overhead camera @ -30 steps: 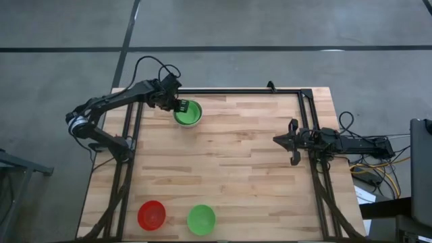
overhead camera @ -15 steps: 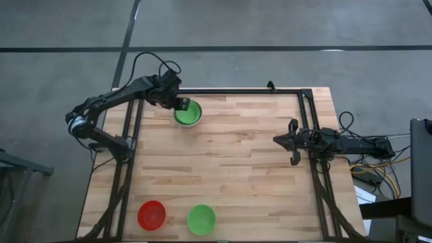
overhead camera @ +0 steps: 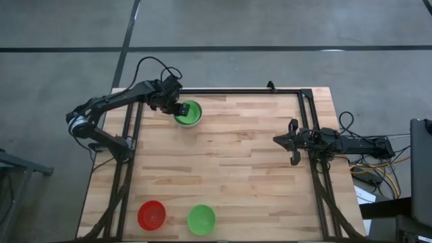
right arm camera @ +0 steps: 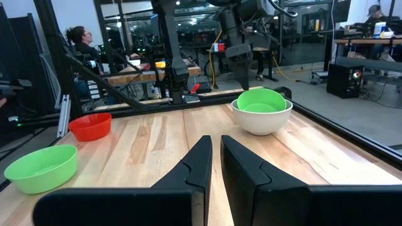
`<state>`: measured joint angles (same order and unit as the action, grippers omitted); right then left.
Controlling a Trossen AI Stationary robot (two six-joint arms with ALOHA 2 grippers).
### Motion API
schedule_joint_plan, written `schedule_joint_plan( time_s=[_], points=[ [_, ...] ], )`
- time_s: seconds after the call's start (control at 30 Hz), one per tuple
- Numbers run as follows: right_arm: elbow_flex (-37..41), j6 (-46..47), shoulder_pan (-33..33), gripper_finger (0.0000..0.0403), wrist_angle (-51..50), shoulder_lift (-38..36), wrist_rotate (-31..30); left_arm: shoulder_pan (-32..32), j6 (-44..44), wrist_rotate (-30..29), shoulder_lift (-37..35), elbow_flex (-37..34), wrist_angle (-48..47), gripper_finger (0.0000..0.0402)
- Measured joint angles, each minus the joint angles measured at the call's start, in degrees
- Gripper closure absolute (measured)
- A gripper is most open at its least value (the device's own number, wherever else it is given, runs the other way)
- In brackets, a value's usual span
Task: Nest bowls inside each other
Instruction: Stack the middle green bowl on the stacked green bowl, then stack the green bowl on the stacked green bowl
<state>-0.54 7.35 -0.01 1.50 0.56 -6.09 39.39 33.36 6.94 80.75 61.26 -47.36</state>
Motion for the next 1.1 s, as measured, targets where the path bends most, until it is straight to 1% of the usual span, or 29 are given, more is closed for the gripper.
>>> schedule_joint_plan(
  time_s=[0.43,0.73,0.9,1.1],
  points=[
    [0.0,0.07,0.0,0.0369,0.0,0.0,0.0,0.01,0.34,0.62,0.0,-3.48,2.73,0.0266],
    [0.0,0.08,0.0,0.0369,0.0,0.0,0.0,-0.19,0.48,0.56,-1.63,-1.26,2.86,0.0266],
    [0.0,0.08,-0.01,0.0369,0.0,0.0,-0.01,-2.46,-1.56,2.88,-3.01,-1.22,2.13,0.0266],
    [0.0,0.05,-0.02,0.0369,0.0,0.0,0.0,-7.93,-2.1,3.86,-4.95,-1.22,-0.59,0.0266]
  ],
)
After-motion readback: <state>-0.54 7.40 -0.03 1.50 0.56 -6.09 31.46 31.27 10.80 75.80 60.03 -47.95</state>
